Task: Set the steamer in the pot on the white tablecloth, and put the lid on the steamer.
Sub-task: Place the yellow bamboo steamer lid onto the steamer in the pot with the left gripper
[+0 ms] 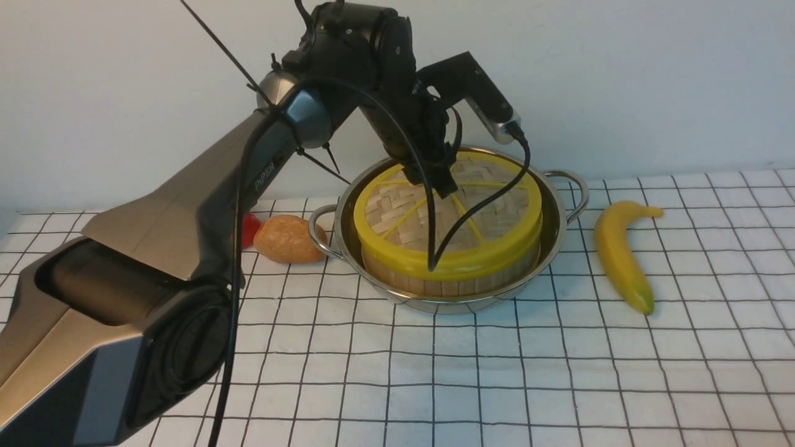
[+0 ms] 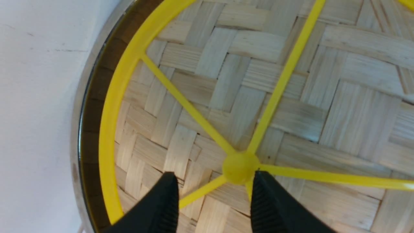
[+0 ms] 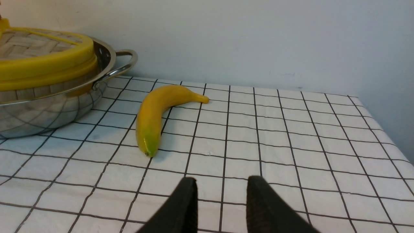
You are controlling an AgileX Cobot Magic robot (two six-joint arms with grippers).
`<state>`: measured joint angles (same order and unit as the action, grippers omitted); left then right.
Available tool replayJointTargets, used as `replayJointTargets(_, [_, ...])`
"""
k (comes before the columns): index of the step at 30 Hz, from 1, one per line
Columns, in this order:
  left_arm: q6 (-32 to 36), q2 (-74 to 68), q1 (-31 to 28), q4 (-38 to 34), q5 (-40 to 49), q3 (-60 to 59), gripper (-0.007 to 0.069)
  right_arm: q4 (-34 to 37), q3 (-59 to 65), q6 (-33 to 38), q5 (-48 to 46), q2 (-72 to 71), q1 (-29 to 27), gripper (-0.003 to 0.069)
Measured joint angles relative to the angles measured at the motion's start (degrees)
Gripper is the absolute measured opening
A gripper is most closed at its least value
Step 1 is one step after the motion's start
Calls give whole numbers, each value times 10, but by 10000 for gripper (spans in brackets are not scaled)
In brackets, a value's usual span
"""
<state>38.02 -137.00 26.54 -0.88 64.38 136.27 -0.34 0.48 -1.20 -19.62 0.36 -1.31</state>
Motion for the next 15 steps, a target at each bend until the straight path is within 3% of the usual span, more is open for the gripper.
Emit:
replayJointTargets(7, [0,-5,0,-3,-10,0,287,0,0,0,0,0,0,240])
replayJointTargets(15, [26,-17,0,-40,-18,0,209,0,0,1,0,0,0,240])
